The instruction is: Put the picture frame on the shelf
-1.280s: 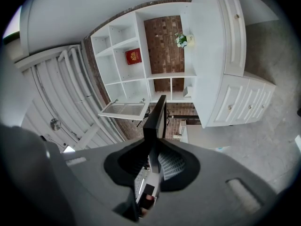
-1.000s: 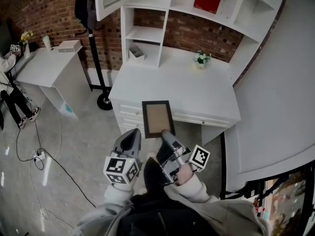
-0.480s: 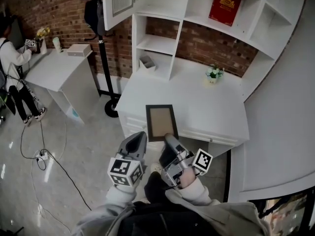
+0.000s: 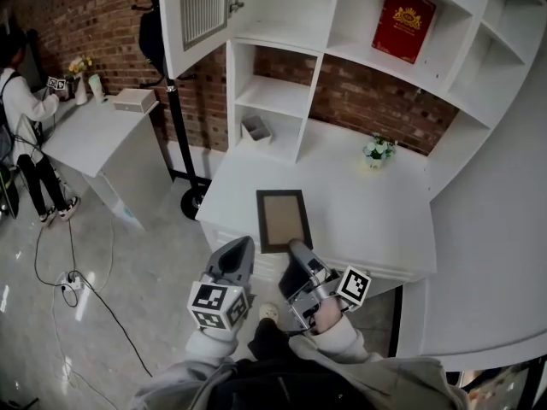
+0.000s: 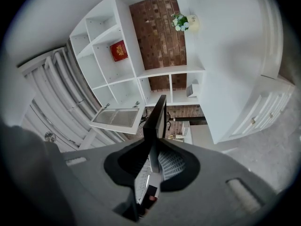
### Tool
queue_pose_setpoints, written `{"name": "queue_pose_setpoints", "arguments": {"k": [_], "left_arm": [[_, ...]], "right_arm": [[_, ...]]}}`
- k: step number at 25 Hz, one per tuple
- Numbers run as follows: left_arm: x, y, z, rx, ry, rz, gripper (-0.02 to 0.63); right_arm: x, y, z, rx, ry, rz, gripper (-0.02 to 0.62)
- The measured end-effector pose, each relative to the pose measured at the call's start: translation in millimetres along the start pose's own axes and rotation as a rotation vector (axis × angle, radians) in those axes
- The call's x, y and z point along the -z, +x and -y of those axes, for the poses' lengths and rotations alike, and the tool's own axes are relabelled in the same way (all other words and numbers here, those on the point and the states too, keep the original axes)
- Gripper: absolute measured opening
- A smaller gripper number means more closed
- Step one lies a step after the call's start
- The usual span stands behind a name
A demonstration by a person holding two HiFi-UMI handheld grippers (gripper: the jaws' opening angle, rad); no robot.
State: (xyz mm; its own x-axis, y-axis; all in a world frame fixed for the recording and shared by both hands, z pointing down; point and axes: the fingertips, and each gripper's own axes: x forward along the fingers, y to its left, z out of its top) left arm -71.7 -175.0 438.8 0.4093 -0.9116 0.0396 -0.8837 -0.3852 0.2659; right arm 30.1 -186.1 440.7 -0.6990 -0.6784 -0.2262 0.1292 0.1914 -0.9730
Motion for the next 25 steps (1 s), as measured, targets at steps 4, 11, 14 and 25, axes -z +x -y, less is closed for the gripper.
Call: {"name": "queue_pose_setpoints", "arguments": {"k": [4,11,14,25], "left_arm": [[-2.8,27.0,-12.1,-0.012,-0.001,-0.005,0.003],[-10.5,78.1,-37.7,-0.031,-0.024,-0.013,0.003],[-17.8,104.1,-47.7,-0.037,-0.012,0.004,0.003],[-12.3,168.6,-74.1,-0.056,-0.029,0.022,0.003]], "right_arm": [[-28.0,20.6,3.3,0.000,-0.015,-0.008,0.066],[-69.5,66.8,15.4,0.000,-0.003,-0.032,0.066],[-88.3,87.1,19.0,-0.006,-0.011,-0.045,0.066],[-144.2,132.0,45.5,0.004,-0.012,-0.084,0.066]]}}
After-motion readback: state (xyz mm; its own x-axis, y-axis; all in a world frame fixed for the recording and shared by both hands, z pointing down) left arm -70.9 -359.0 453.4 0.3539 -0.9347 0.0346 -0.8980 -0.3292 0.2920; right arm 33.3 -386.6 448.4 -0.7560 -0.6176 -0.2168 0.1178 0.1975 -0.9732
